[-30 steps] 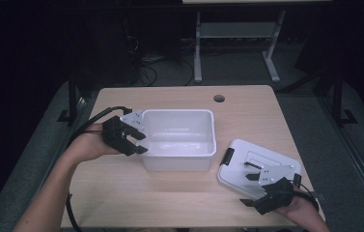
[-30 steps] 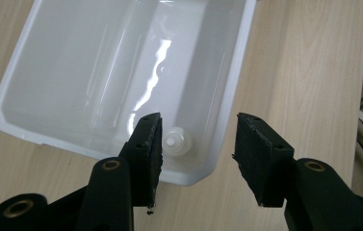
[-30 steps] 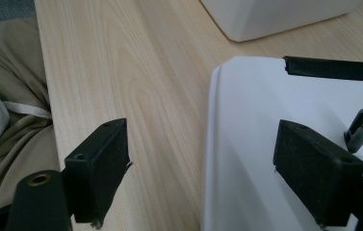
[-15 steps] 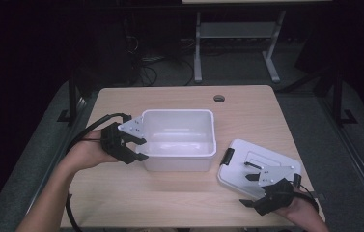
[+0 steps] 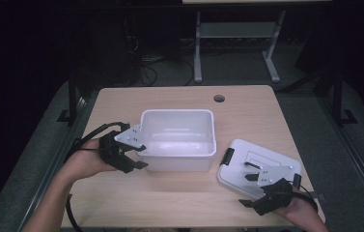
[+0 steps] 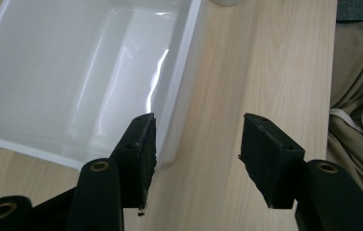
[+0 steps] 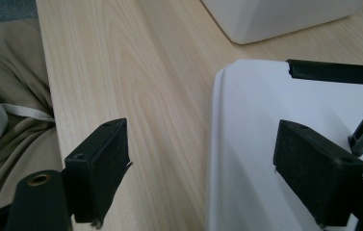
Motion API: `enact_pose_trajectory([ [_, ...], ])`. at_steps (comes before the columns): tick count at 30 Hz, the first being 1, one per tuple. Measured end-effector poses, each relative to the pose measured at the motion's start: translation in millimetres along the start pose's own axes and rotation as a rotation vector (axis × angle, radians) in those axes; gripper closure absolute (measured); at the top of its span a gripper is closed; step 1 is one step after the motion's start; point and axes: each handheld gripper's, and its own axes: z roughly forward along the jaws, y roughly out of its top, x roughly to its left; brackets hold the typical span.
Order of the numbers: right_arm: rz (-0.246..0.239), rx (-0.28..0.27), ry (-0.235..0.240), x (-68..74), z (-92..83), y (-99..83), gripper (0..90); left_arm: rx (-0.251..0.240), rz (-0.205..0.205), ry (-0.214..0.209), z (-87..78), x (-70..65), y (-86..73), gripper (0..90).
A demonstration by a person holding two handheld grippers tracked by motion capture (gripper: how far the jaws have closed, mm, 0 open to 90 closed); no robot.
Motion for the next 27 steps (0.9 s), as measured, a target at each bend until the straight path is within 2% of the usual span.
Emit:
enact_pose_trajectory([
  [4, -0.006, -0.001, -0.005, 0.0, 0.0, 0.6, 19.4, -0.016, -0.005, -0.013, 0.1, -4.6, -6.1, 45.0],
  [11, -0.007, 0.015, 0.006, 1.5, 4.5, 1.6, 19.4, -0.032, -0.016, -0.01, 1.2, -10.2, -16.6, 44.1],
  [27, -0.006, 0.018, 0.006, 2.6, 8.2, 2.7, 19.1, -0.042, -0.024, -0.005, 11.4, -24.5, -33.8, 42.6],
])
